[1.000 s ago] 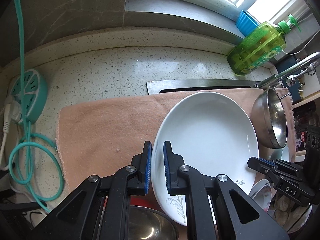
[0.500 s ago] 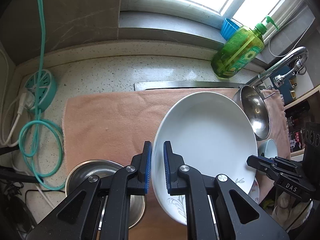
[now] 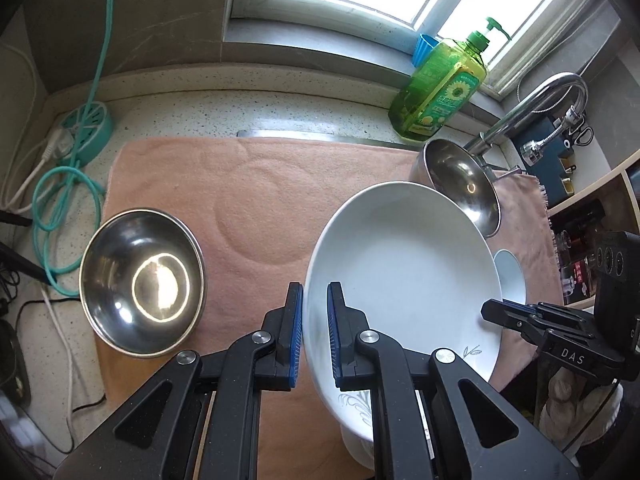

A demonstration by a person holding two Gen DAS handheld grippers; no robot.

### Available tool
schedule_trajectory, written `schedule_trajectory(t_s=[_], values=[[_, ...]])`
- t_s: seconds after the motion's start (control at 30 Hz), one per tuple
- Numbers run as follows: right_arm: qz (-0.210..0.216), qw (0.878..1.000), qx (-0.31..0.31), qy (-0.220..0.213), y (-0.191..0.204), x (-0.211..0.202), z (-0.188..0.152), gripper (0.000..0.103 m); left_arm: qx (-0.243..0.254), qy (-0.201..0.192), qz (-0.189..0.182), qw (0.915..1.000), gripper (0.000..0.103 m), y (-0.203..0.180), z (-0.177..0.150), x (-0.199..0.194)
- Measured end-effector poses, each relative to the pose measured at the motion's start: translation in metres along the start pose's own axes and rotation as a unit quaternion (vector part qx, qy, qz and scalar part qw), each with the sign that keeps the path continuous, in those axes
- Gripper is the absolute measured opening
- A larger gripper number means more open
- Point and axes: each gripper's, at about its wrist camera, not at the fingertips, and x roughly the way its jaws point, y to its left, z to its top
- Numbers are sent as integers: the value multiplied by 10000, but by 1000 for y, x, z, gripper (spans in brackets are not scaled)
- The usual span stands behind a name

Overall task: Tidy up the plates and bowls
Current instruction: 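Carry the white leaf-print plate over the pink-rose plate stack and lower it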

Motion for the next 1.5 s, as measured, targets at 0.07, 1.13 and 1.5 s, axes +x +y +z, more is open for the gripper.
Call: schedule_trajectory(t_s=[0.07, 1.13, 1.5], values=[[11, 10000, -45, 31, -3, -2, -6, 10, -75, -3, -11, 10000, 10, -2, -8, 0], [-133, 9969, -421, 645, -52, -2, -66, 10, -604, 315, 43, 9977, 10, -37, -104, 28], [-191, 9957, -557, 712, -48, 4, -70, 10, -629, 425, 93, 9971, 10, -36, -110, 32]])
